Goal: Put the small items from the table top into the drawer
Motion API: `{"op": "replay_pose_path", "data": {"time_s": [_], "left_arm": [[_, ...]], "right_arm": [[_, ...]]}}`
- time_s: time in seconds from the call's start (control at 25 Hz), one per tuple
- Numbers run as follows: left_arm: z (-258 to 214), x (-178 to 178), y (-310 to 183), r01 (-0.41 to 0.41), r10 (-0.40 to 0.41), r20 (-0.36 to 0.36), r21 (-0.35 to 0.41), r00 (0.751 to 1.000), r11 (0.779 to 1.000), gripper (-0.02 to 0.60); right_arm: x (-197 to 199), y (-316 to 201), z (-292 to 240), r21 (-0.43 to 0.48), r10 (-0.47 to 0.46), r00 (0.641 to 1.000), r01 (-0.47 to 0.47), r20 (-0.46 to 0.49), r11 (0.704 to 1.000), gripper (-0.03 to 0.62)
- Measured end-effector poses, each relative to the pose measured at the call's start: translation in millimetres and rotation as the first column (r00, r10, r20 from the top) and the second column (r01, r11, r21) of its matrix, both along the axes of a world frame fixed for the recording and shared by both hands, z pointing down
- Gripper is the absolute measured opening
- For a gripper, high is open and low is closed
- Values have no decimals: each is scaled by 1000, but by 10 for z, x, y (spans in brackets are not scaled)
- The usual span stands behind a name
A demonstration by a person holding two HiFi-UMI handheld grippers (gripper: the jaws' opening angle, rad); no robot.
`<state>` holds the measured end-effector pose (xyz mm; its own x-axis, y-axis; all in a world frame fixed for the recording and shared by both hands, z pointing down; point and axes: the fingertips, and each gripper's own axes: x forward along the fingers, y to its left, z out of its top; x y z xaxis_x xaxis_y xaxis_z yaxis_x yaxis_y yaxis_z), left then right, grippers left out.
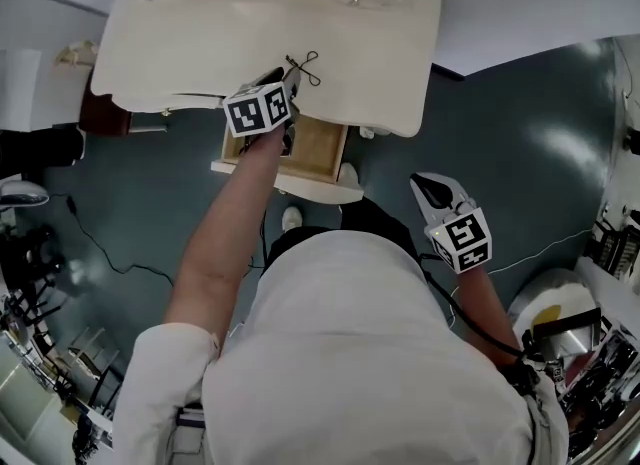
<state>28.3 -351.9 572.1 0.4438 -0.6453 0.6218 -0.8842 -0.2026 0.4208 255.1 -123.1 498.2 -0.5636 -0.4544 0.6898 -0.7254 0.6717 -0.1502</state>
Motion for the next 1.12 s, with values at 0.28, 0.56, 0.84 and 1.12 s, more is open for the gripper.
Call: {"op": "replay_pose_path", "data": {"time_s": [0.28,0.56,0.84,1.12], "left_arm": [[242,-4,-281,98,-96,78,-30,992,995,130],[338,-18,-285,130,-124,112,-46,986,990,27],[335,-31,-200,115,-109,123,-47,986,992,15],[184,-85,69,82,-78,98,-37,992,996,14]], "right_arm": [[376,15,88,-27,13,1000,-13,-1,1000,2],[604,39,146,-37,34,999,-34,7,999,2],[607,-15,196,-33,22,999,-21,28,999,2],[448,-62,146,-11,-25,998,26,51,1000,2]]}}
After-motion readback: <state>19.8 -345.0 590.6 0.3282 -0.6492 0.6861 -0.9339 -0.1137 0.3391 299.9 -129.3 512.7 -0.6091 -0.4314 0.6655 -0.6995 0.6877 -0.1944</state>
